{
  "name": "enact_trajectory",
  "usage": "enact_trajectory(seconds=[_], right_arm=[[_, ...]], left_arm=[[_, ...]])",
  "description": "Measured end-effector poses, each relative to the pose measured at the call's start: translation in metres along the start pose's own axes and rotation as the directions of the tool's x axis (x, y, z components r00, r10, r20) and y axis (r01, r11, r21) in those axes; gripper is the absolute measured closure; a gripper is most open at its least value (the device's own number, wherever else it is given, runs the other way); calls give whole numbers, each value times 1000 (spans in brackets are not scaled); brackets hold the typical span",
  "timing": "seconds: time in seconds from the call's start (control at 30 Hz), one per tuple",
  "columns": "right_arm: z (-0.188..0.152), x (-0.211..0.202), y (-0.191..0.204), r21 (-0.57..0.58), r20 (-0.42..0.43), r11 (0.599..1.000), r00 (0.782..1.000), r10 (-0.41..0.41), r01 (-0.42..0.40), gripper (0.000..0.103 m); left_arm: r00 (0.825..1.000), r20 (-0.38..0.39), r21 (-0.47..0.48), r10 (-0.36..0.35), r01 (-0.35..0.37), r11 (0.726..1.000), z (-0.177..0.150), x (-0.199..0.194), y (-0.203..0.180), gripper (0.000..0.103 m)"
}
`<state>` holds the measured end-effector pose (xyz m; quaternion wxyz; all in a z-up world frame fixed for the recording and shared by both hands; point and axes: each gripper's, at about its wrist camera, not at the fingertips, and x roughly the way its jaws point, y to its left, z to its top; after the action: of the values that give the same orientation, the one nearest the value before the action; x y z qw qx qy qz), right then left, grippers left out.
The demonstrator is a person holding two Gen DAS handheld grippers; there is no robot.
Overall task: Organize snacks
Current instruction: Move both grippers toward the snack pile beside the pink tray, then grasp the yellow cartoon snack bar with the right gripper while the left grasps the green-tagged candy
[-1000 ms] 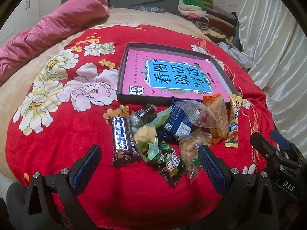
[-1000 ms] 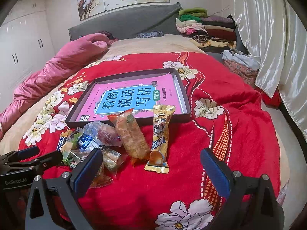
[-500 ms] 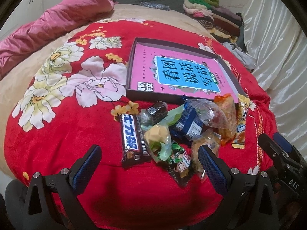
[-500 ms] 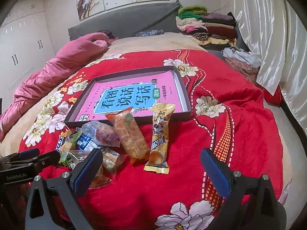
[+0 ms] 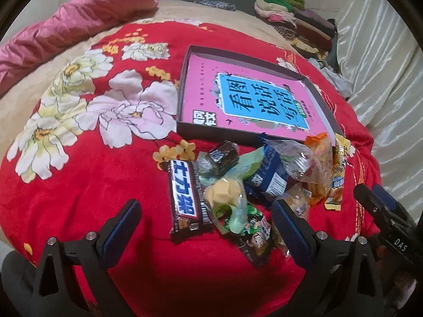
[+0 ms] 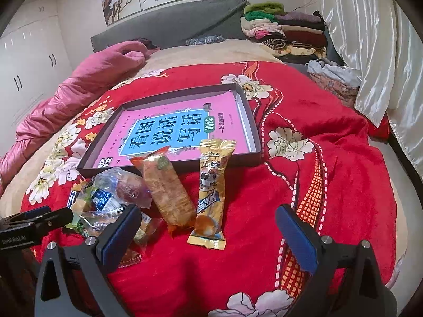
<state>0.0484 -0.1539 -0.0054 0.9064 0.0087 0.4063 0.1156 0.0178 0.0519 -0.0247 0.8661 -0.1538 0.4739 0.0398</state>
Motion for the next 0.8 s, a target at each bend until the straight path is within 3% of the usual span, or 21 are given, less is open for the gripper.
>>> enact_trajectory(seconds=[0.23, 0.47, 0.8], right_arm=[[0, 7, -7, 14, -14, 1000, 1000, 3, -3, 0], [2, 15, -14, 34, -29, 999, 1000, 10, -9, 0], [7, 31, -24, 58, -56, 998, 998, 24, -20, 0]], left_arm=[[1000, -7, -36, -14, 14, 999, 2, 3, 12, 13], [998, -26, 18, -54, 54, 998, 3, 7, -4, 38], [998, -50, 101, -40, 45, 994, 11, 21, -25, 60]])
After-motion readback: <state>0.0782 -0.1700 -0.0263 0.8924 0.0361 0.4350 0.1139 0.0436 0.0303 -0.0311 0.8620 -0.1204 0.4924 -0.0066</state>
